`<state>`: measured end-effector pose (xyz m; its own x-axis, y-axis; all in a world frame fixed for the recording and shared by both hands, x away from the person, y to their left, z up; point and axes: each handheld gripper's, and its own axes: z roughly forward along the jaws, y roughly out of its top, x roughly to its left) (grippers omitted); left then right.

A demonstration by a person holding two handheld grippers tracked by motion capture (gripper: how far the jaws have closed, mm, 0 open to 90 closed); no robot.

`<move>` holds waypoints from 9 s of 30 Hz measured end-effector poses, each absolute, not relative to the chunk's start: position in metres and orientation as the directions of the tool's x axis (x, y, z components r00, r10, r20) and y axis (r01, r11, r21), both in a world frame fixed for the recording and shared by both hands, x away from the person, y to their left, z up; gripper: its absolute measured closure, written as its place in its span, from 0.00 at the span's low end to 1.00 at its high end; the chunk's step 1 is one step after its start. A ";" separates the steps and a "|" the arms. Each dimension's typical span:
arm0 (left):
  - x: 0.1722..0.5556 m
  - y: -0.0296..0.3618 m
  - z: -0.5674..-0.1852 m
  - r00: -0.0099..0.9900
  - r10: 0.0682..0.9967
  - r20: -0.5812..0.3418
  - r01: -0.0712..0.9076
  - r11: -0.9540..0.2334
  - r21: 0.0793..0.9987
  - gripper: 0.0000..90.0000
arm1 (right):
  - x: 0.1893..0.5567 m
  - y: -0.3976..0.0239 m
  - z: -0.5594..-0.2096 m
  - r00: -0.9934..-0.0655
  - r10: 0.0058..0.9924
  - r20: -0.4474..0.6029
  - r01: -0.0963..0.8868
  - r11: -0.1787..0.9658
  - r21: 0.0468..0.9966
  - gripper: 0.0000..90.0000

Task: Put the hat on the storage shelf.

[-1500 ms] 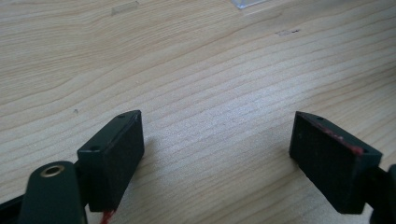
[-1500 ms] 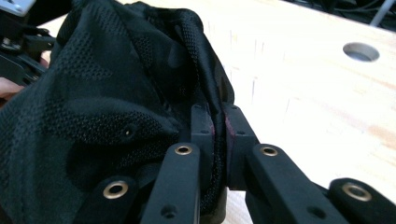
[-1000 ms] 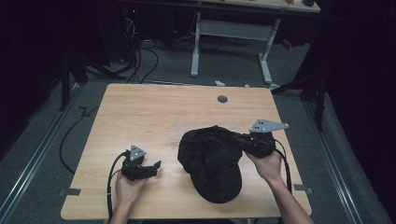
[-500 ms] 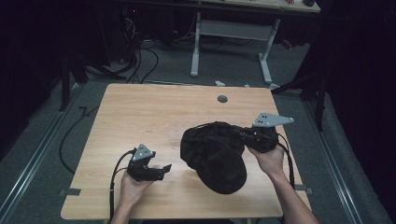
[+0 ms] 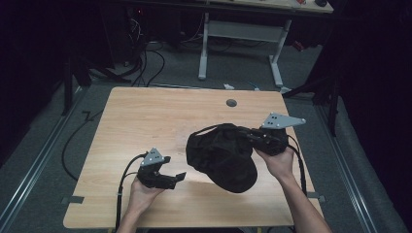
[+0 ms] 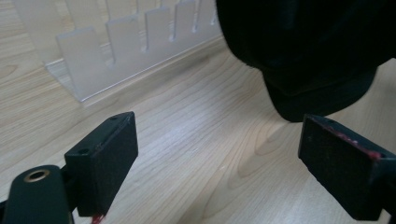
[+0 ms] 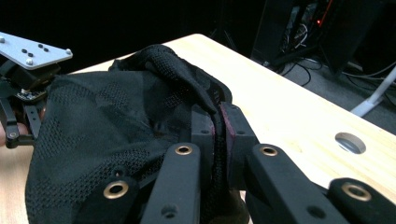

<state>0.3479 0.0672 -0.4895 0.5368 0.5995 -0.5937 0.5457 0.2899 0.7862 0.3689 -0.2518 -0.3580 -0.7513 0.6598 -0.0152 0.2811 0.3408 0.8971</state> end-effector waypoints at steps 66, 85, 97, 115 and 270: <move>0.319 0.037 -0.453 0.731 0.369 -0.574 0.571 0.129 0.811 0.97 | 0.388 -0.219 -0.352 -0.850 0.525 0.041 0.219 0.282 0.934 0.94; 0.312 0.050 -0.442 0.732 0.367 -0.574 0.549 0.181 0.816 0.98 | 0.387 -0.233 -0.353 -0.827 0.554 0.095 0.280 0.260 0.924 0.52; 0.314 0.056 -0.446 0.692 0.419 -0.588 0.559 0.205 0.804 0.98 | 0.377 -0.251 -0.370 -0.750 0.659 0.063 0.323 0.281 0.904 0.50; 0.323 0.067 -0.431 0.586 0.504 -0.634 0.556 0.318 0.768 0.98 | 0.368 -0.263 -0.427 -0.658 0.752 0.033 0.452 0.360 0.816 0.47; 0.409 0.077 -0.407 0.257 0.673 -0.694 0.441 0.557 0.704 0.16 | 0.350 -0.280 -0.531 -0.452 0.891 -0.035 0.599 0.333 0.729 0.43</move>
